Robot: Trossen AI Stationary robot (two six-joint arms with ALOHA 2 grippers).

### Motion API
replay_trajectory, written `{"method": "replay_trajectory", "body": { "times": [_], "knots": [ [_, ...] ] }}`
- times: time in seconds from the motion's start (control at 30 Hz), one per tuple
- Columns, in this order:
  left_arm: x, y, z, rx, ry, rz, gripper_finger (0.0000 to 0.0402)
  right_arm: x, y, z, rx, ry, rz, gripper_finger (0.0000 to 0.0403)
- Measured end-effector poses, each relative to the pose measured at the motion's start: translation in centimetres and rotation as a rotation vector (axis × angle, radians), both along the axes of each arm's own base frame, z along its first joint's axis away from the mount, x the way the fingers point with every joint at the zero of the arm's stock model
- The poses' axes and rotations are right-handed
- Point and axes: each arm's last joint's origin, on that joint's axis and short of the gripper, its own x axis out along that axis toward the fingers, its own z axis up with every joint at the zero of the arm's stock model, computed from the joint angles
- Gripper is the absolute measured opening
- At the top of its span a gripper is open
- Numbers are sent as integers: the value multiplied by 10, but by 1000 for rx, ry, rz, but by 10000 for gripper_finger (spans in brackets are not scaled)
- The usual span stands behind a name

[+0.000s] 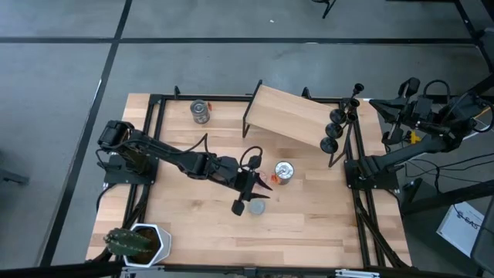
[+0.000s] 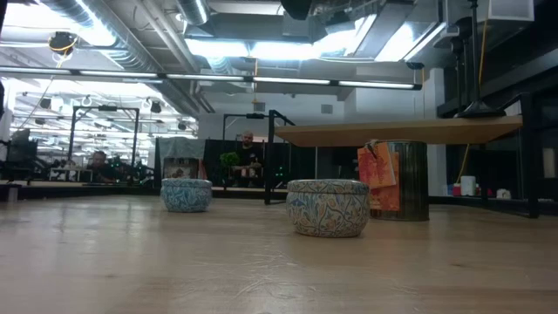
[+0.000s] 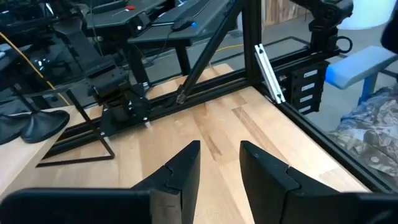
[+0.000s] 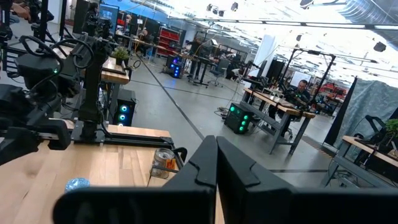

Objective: Pick & Place candle stick holders
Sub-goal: Put the bottom silver scented candle on the shelf

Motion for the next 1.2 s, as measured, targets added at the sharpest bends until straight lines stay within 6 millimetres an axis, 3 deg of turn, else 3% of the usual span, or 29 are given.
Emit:
{"method": "replay_trajectory", "body": {
  "times": [0.8, 0.97, 1.2],
  "knots": [
    [-10, -35, 0, 5, 3, 6, 102, 0, 0, 0, 0, 0, 0, 5],
    [-4, -36, -4, -33, -24, 24, 104, 0, 0, 0, 0, 0, 0, 5],
    [8, -26, -22, 61, -13, 52, 100, 0, 0, 0, -1, 1, 0, 5]
  ]
}}
